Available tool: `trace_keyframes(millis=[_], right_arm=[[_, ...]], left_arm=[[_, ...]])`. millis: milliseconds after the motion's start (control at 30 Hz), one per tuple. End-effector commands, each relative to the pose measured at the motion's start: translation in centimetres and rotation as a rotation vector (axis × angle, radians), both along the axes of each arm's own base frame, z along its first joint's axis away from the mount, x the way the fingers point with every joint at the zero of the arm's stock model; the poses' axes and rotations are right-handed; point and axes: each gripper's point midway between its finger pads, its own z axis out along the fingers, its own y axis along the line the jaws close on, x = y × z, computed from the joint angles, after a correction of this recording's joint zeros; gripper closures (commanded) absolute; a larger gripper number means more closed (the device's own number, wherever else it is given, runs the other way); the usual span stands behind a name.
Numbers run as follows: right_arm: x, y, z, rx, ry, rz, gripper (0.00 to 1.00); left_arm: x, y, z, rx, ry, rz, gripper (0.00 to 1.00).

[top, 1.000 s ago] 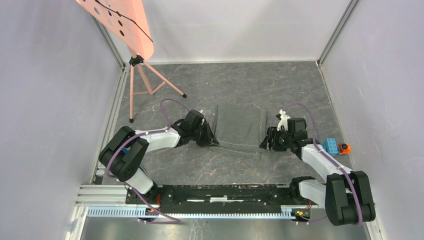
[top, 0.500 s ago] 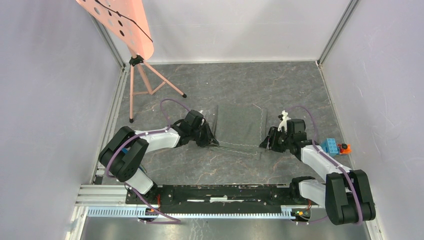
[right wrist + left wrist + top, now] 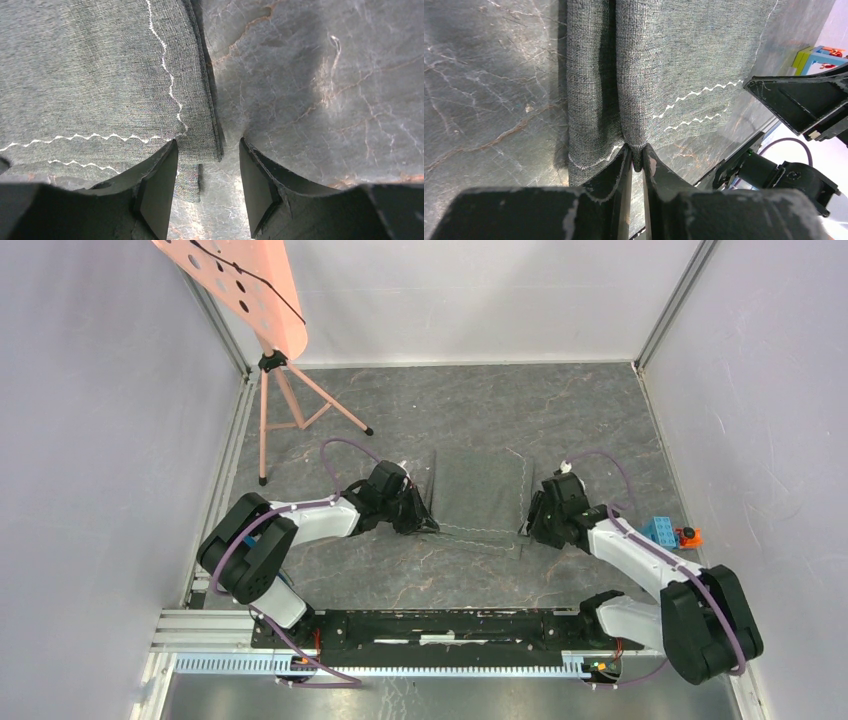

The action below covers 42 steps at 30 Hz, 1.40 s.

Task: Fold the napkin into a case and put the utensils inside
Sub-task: Smooth out the square-folded napkin at the center of the board.

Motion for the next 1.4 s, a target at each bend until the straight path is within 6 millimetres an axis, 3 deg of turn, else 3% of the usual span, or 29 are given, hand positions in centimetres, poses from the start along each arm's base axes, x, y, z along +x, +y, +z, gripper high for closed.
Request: trace_keyframes(millis=[0,567,767,1200,1367], right_arm=[[-2.3,-2.0,-1.2,-0.152,0.137,-0.141,0.46],[-1.7,0.9,-1.7,-0.139,0.168,-0.190,0.53],[-1.5,0.9,-1.5,-0.126,0.144,-0.212,0.69],[-0.9,0.3,1.5,-0.126,0.057,-0.219,0.99],[-1.2,0.5,2.1,-0.116,0.049,-0.201,1.00]], left_arm=[[0.1,-0.5,1.0,-0.040,-0.063,-0.053,0.81],[0.1,0.6,0.4,-0.072,-0.058,-0.055,0.82],[0.1,0.7,0.5,-0.084,-0.055,-0.058,0.82],[0.2,0.7,2.2,-0.109,-0.080,-0.055,0.83],[-0.1,1.1,2.5,-0.099,-0.086,-0.055,0.83]])
